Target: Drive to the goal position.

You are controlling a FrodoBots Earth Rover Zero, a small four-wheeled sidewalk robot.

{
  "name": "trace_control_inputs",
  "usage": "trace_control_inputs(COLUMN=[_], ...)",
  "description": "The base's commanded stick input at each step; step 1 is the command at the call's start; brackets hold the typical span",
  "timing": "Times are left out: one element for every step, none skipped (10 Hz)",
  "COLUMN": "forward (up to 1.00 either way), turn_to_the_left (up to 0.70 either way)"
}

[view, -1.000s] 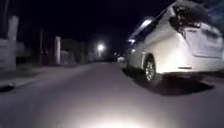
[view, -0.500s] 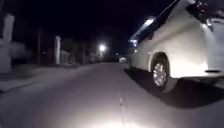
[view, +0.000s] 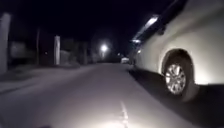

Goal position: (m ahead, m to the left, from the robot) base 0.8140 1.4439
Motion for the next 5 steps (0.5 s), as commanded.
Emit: trace_control_inputs(forward=[1.00, 1.00, 1.00, 1.00, 1.00], turn_to_the_left=[0.00, 0.00, 0.00, 0.00, 0.00])
